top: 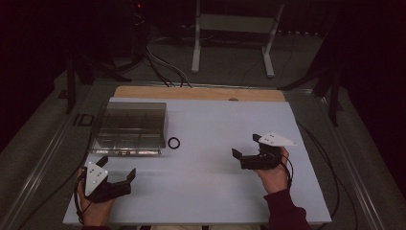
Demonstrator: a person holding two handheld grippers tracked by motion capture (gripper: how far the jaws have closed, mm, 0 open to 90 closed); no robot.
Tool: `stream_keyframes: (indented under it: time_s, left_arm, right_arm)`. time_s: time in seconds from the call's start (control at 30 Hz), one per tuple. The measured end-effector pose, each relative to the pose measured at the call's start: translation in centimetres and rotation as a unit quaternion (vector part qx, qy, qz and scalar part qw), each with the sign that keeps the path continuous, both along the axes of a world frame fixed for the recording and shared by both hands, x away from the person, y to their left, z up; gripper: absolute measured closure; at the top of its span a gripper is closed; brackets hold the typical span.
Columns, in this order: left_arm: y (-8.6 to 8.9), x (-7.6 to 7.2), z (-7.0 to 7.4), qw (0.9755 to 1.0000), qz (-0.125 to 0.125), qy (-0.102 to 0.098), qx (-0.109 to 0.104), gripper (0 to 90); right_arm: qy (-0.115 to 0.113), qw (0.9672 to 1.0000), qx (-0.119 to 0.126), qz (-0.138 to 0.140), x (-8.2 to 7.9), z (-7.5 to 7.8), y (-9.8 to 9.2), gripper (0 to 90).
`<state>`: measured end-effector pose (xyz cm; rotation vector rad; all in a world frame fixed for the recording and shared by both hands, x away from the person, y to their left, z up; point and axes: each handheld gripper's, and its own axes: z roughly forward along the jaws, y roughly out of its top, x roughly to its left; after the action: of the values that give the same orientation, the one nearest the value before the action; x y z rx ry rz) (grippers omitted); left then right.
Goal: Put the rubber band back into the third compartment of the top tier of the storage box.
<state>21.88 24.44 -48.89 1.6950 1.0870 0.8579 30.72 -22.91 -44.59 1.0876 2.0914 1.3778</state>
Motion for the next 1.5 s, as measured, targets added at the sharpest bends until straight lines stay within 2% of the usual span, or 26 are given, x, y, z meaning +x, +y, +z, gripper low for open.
stream_keyframes:
  time_s: [0.7,1.5]
  left_arm:
    - [0.1,0.0,-0.2,1.0,0.003,-0.002,-0.006,0.3]
    - [0.1,0.1,-0.4,1.0,0.005,-0.003,-0.004,0.3]
  right_arm:
    - [-0.005,0.9996,-0.003,0.029,2.6,1.1,4.6,1.4]
    - [0.007,0.9985,-0.003,0.054,5.6,1.5,9.0,1.4]
